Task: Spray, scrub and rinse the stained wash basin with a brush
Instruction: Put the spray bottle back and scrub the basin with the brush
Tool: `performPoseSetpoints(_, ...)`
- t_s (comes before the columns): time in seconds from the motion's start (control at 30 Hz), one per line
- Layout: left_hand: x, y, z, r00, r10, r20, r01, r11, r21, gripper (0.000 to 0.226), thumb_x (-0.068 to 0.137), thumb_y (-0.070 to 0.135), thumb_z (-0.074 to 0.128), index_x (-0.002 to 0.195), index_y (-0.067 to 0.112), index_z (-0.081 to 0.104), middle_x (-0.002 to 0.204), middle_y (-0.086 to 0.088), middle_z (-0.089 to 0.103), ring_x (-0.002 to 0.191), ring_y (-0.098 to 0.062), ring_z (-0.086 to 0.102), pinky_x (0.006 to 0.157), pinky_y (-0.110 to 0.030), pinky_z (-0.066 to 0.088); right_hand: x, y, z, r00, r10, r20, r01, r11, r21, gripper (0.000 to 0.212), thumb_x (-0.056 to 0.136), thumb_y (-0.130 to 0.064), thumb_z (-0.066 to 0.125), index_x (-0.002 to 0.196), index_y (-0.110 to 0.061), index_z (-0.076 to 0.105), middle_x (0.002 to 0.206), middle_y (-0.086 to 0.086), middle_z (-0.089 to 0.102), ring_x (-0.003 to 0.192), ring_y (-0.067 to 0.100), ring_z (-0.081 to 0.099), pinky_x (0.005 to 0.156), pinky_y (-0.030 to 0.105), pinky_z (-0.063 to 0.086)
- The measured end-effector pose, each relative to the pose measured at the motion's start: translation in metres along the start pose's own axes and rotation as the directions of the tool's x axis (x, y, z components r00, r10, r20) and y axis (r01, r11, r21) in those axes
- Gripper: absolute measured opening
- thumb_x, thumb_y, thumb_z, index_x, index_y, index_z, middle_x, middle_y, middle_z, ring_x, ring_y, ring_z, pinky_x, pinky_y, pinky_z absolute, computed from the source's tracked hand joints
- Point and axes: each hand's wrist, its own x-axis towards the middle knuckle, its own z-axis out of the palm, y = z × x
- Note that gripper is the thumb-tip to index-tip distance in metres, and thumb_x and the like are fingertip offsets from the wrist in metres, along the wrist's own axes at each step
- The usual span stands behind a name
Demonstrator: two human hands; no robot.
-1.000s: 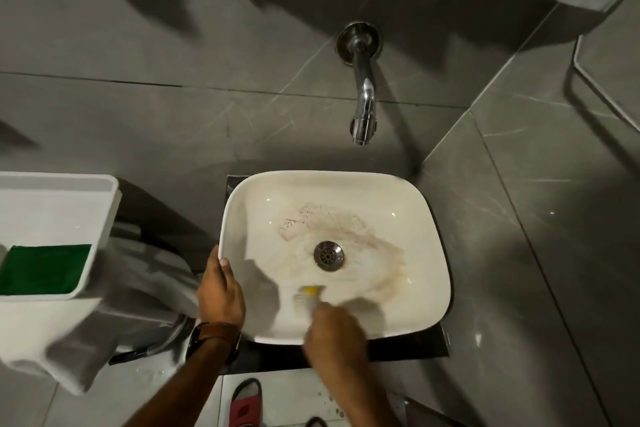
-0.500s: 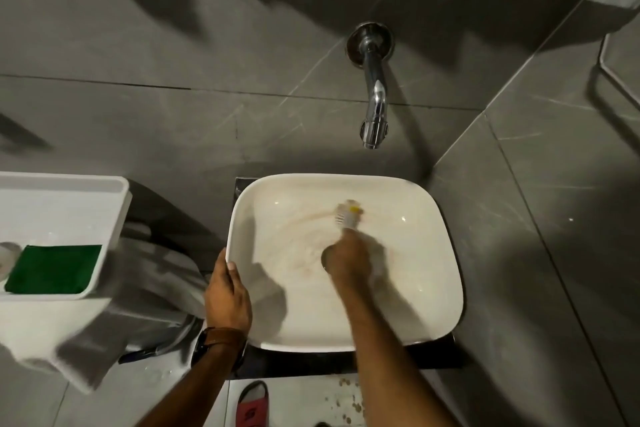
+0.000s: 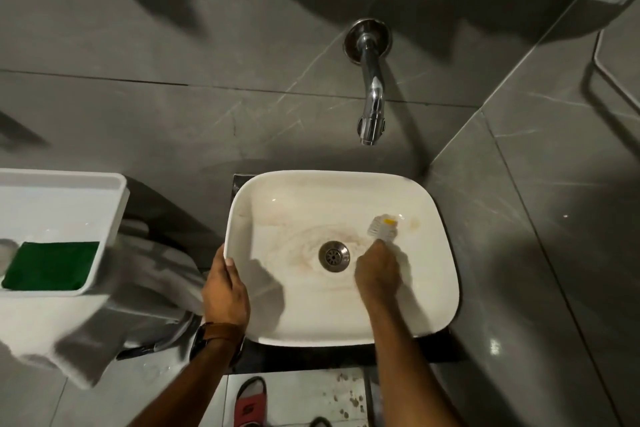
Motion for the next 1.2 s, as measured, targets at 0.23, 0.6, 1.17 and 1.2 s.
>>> performPoseSetpoints(0.23, 0.0, 0.003, 0.0, 1.0, 0.015, 0.02, -0.014, 0.999, -0.031, 0.04, 0.104, 0.046, 0.028, 0.131, 0.027, 0.05, 0.106, 0.0, 0.064, 0.083, -0.017, 0.062, 0.074, -0.036, 0.056, -0.088, -0.078, 0.034, 0.838, -0.455, 0.301, 0.456, 0.887, 0.073, 0.028, 0.097, -0.02, 0.05, 0.117, -0.012, 0.067, 0.112, 0.013, 0.072, 0.106, 0.033, 0.068, 0.084, 0.04, 0.055)
performPoseSetpoints(0.6, 0.0, 0.0, 0.002, 1.0, 0.018, -0.011, -0.018, 1.0, -0.007, 0.043, 0.104, 0.042, 0.028, 0.137, 0.024, 0.048, 0.115, -0.008, 0.065, 0.09, -0.021, 0.058, 0.076, -0.033, 0.047, -0.077, 0.02, 0.0, 0.923, -0.172, 0.345, 0.213, 0.973, -0.084, 0.032, 0.084, -0.019, 0.049, 0.113, -0.016, 0.063, 0.111, 0.009, 0.071, 0.106, 0.03, 0.067, 0.087, 0.036, 0.055)
performPoseSetpoints(1.17, 0.002, -0.002, 0.002, 1.0, 0.013, 0.005, -0.013, 0.999, -0.033, 0.042, 0.104, 0.046, 0.028, 0.136, 0.027, 0.047, 0.115, -0.009, 0.066, 0.094, -0.029, 0.064, 0.08, -0.046, 0.057, -0.101, -0.057, -0.015, 0.755, -0.428, 0.496, 0.46, 0.886, 0.064, 0.03, 0.095, -0.013, 0.047, 0.12, -0.009, 0.063, 0.119, 0.018, 0.068, 0.114, 0.039, 0.064, 0.092, 0.043, 0.051)
performPoseSetpoints(1.2, 0.002, -0.002, 0.002, 1.0, 0.02, 0.006, -0.02, 0.999, -0.033, 0.043, 0.104, 0.047, 0.027, 0.136, 0.027, 0.047, 0.114, -0.007, 0.065, 0.093, -0.028, 0.064, 0.08, -0.045, 0.057, -0.087, -0.077, -0.025, 0.762, -0.436, 0.478, 0.449, 0.889, 0.095, 0.03, 0.099, -0.013, 0.046, 0.123, -0.007, 0.063, 0.123, 0.019, 0.067, 0.116, 0.039, 0.063, 0.095, 0.043, 0.05)
